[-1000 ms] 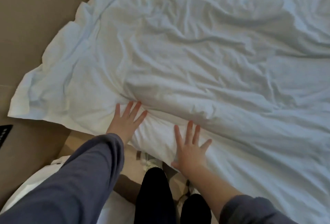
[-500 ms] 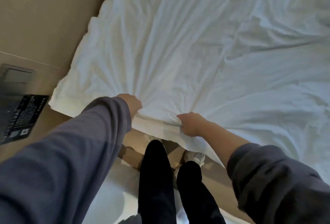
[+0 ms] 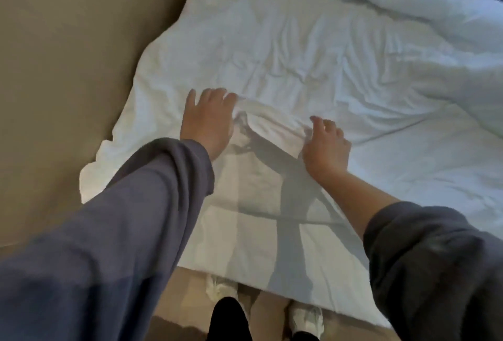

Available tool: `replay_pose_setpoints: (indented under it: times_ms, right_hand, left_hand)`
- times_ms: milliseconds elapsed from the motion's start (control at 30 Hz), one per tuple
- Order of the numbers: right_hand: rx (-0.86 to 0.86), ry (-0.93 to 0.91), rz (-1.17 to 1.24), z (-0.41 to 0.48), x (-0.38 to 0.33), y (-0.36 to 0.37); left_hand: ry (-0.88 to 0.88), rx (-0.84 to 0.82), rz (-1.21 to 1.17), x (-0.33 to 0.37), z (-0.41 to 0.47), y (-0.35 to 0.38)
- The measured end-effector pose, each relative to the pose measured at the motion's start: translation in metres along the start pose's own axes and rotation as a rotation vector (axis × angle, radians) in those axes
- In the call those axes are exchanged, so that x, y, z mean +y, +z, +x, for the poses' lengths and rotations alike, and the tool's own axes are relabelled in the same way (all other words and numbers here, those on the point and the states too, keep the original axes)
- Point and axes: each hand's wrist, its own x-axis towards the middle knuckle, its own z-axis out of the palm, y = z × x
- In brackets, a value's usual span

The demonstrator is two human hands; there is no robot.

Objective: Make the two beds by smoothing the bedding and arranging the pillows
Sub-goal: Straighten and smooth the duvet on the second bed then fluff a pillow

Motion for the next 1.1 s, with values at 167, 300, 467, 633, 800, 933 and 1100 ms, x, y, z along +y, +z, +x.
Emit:
replay_pose_setpoints:
  times_ms: [167, 300, 467, 633, 800, 933, 1100]
  right_hand:
    - [-0.260, -0.309, -0.317, -0.026, -0.003, 0.068]
    - [-0.293, -0.252, -0.435, -0.006, -0.002, 0.096]
    - [-0.263, -0.123, -0.503, 0.021, -0.015, 0.083]
    - [-0.281, -0.502, -0.492, -0.020, -0.021, 0.098]
    - [-0.511, -0.231, -0.538, -0.046, 0.012, 0.128]
    - [-0.454, -0.210, -0.584, -0.023, 0.017, 0.139]
    - [-0.509, -0.402, -0.619, -0.021, 0.019, 0.124]
  left_hand:
    - [0.613, -0.232, 0.223, -0.020, -0.061, 0.068]
    - [0.284, -0.468, 0.492, -0.068, -0.061, 0.096]
    - [-0.008, -0.355, 0.649, -0.103, 0.002, 0.074]
    - [0.194, -0.634, 0.234, -0.071, -0.028, 0.105]
    - [0.193, -0.695, 0.297, -0.052, -0.053, 0.143]
    - [0.130, -0.638, 0.307, -0.041, -0.043, 0.167]
    - [0.115, -0.624, 0.215, -0.034, -0.038, 0.147]
